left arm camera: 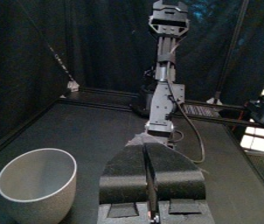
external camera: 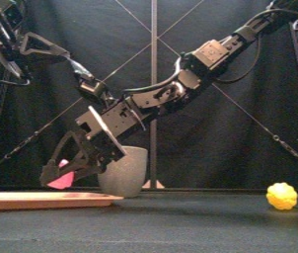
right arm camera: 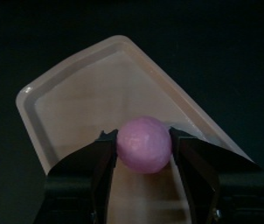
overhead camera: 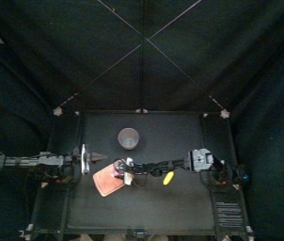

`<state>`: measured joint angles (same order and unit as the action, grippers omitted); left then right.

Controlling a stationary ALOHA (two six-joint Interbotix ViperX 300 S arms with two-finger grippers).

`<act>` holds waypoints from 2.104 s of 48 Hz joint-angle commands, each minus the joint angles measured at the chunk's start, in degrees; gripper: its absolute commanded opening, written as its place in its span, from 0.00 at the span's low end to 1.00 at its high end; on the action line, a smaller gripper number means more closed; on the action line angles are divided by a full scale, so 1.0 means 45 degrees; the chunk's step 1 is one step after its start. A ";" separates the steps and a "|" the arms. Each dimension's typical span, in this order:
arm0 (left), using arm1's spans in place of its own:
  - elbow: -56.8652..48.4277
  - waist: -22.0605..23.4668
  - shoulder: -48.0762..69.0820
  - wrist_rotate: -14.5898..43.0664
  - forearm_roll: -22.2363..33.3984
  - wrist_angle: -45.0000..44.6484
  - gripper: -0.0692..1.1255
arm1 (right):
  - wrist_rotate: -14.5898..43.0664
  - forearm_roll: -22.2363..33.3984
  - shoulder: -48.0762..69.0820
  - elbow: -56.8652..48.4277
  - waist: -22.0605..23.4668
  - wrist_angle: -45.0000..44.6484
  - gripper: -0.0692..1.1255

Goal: Pick the pink ball then place it on the pink plate
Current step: Drop pink ball on the pink plate and return to neutral

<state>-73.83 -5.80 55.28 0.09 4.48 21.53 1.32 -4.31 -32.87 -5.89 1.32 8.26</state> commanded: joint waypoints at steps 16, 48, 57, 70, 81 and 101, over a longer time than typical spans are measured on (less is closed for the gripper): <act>0.0098 -0.0039 -0.0059 0.0039 -0.0039 0.0117 0.09 | -0.0039 -0.0332 0.0254 0.0566 0.0000 -0.0078 0.92; -0.0410 0.0039 -0.0059 -0.0020 0.0020 0.0117 0.09 | -0.0098 -0.0273 0.5664 -0.6211 0.0742 0.5566 0.92; -0.0469 0.0039 -0.0059 0.0000 0.0020 0.0117 0.09 | -0.0098 -0.0293 0.8066 -0.8516 0.1270 0.5723 0.92; -0.0488 0.0020 -0.0059 0.0000 0.0020 0.0117 0.09 | -0.0039 -0.0215 1.1855 -1.1484 0.2207 0.5723 0.92; -0.0703 0.0020 -0.0059 0.0000 0.0020 0.0117 0.09 | -0.0059 -0.0273 1.4902 -1.3340 0.2676 0.5723 0.92; -0.0703 0.0020 -0.0059 0.0020 -0.0020 0.0117 0.09 | 0.0000 -0.0273 1.6406 -1.4512 0.2500 0.5371 0.92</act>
<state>-77.78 -5.71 55.28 0.09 4.48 21.53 1.41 -5.54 41.04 -71.72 12.92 32.52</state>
